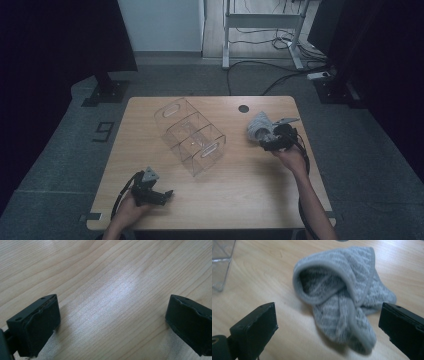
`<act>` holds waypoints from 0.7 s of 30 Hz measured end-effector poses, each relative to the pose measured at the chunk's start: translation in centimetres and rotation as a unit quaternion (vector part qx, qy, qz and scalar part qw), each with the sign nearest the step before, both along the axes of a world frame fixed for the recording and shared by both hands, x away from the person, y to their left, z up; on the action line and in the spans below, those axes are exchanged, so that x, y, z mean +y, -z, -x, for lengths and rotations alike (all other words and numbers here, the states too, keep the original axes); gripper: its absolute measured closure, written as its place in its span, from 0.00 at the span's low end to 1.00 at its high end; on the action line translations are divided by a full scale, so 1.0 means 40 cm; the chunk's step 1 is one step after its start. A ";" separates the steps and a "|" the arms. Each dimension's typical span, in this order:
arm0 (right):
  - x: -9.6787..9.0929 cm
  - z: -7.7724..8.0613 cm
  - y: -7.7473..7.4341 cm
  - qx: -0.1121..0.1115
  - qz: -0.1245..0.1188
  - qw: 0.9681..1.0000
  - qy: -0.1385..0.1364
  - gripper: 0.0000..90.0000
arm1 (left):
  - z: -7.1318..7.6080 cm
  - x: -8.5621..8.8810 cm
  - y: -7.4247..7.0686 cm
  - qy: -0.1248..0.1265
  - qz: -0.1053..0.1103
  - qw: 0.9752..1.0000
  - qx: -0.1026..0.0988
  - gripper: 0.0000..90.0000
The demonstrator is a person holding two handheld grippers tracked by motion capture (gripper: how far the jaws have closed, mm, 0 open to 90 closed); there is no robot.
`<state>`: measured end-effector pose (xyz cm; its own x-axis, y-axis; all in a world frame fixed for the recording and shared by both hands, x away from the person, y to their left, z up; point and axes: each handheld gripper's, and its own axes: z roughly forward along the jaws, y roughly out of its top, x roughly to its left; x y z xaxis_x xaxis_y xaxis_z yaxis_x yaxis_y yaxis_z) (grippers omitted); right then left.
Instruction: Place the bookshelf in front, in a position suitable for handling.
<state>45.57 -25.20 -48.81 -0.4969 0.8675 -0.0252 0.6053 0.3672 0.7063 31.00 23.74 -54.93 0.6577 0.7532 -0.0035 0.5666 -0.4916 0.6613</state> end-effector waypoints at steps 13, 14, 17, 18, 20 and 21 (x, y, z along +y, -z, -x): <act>0.032 -0.095 0.038 0.008 0.004 1.000 0.012 0.06 | 0.000 -0.001 0.000 -0.001 0.000 1.000 0.000 0.00; 0.030 -0.108 0.049 0.014 0.006 1.000 0.015 0.08 | 0.000 -0.001 0.000 -0.001 0.000 1.000 0.000 0.00; 0.027 -0.123 0.070 0.022 0.008 0.999 0.021 0.12 | 0.000 -0.001 0.000 -0.001 0.000 1.000 0.000 0.00; 0.026 -0.127 0.078 0.024 0.006 0.999 0.021 0.15 | 0.000 -0.001 0.000 -0.001 0.000 1.000 0.000 0.00; 0.026 -0.132 0.093 0.032 0.006 0.999 0.023 0.15 | 0.000 -0.001 0.000 -0.001 0.000 1.000 0.000 0.00; 0.027 -0.134 0.100 0.033 0.009 0.999 0.023 0.15 | 0.000 -0.001 0.000 -0.001 0.000 1.000 0.000 0.00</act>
